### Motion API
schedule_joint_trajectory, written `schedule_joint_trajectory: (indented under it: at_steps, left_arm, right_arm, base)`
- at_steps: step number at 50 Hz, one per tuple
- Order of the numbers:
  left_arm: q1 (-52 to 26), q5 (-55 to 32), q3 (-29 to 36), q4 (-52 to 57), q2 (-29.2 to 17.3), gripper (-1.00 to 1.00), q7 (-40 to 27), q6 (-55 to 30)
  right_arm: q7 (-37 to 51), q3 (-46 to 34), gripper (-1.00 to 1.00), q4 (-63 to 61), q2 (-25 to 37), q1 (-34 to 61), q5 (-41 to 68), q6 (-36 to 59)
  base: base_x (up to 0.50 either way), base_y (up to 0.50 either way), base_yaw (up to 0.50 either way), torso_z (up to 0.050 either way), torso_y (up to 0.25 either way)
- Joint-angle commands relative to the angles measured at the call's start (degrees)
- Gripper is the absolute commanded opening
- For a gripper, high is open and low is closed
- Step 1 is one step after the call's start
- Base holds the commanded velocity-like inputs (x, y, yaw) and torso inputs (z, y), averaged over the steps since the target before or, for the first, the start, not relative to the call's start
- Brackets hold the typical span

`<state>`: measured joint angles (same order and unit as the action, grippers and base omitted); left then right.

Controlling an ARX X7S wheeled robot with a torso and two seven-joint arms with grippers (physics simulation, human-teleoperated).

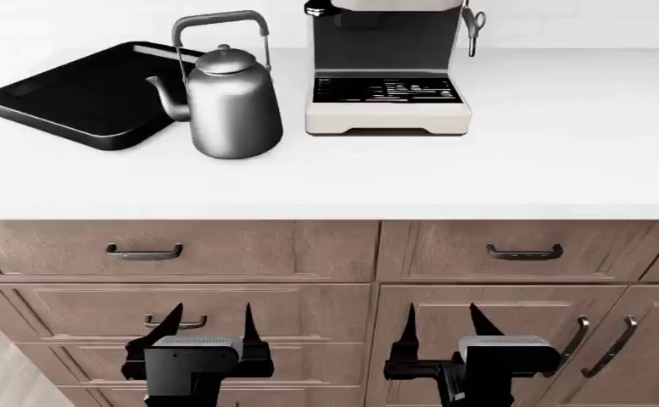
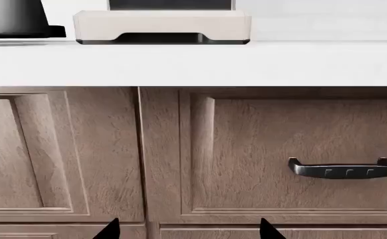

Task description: Pick the kettle from the counter and place it on the tray. Then pick the mug from the cabinet and place it on the tray. Then close the cabinet doors.

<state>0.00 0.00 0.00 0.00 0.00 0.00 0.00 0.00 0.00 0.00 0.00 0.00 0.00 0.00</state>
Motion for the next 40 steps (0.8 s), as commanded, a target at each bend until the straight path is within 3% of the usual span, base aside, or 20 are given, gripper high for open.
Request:
schedule_joint_trajectory:
  at_steps: [1, 16, 26, 34, 40]
  left_arm:
    - [0.1, -1.2, 1.0, 1.0, -0.8, 1.0, -1.1, -0.3]
    - [2.0, -3.3, 2.9, 14.5, -3.9, 1.0, -4.3, -3.1]
    - [-0.4, -7.1, 1.2, 30.1, -5.6, 1.0, -6.3, -14.5]
    - [-8.2, -6.7, 1.7, 37.5, -7.2, 1.0, -8.3, -24.2]
    - [-21.3, -7.1, 2.2, 41.1, -8.5, 1.0, -9.4, -35.9]
  right_arm:
    - [1.4, -1.1, 1.0, -0.3, 0.9, 0.0, 0.7, 0.3]
    - [4.6, -3.6, 1.0, -5.7, 3.4, -1.5, 2.0, 1.9]
    - [5.8, -4.2, 1.0, -6.6, 4.2, -1.7, 3.0, 2.3]
    - [6.5, -4.9, 1.0, -8.5, 4.9, -2.1, 3.5, 2.7]
    - [6.9, -5.6, 1.0, -12.1, 5.3, -2.6, 4.0, 5.0]
  base:
    - [0.0, 0.0, 0.0, 0.0, 0.0]
    - [0.0, 0.0, 0.0, 0.0, 0.0]
    - [0.0, 0.0, 0.0, 0.015, 0.004]
    - [0.0, 0.0, 0.0, 0.05, 0.014]
    - [0.0, 0.0, 0.0, 0.05, 0.014]
